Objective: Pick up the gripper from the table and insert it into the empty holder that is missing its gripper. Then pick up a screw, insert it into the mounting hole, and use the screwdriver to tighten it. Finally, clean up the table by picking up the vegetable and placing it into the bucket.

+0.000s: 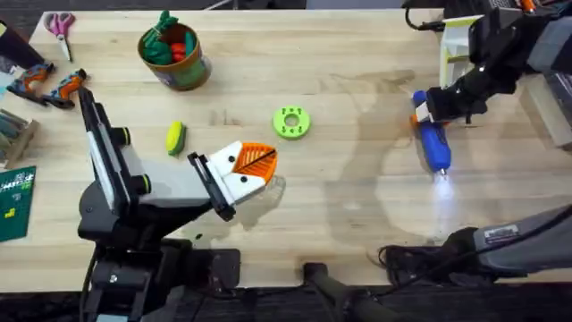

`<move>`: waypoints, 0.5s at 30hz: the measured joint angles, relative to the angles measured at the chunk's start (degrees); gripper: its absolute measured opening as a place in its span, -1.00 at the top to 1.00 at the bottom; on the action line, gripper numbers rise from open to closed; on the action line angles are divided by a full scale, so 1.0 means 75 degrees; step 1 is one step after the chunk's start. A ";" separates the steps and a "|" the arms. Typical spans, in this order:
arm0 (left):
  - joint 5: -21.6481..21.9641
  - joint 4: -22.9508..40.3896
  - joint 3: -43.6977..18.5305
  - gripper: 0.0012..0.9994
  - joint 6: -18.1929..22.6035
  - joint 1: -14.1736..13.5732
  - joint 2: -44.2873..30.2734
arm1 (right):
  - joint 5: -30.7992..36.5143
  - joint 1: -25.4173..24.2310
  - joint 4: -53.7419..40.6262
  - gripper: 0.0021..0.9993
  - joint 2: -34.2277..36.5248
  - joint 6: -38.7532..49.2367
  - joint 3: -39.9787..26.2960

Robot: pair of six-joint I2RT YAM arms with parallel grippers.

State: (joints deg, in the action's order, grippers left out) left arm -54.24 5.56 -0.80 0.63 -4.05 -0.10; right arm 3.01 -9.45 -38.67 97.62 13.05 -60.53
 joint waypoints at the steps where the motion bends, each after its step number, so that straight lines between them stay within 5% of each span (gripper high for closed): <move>1: 0.0000 0.0000 0.0000 0.99 0.0002 0.0000 0.0000 | 0.0000 0.0000 -0.0001 0.95 0.0000 0.0005 0.0000; 15: 0.0000 0.0000 0.0000 0.99 0.0002 0.0000 0.0000 | -0.1036 0.0000 -0.1250 0.95 -0.1075 -0.0044 -0.0232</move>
State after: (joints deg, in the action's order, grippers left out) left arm -54.24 5.56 -0.80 0.64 -4.05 -0.10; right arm -4.76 -9.45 -48.04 89.56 12.72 -62.27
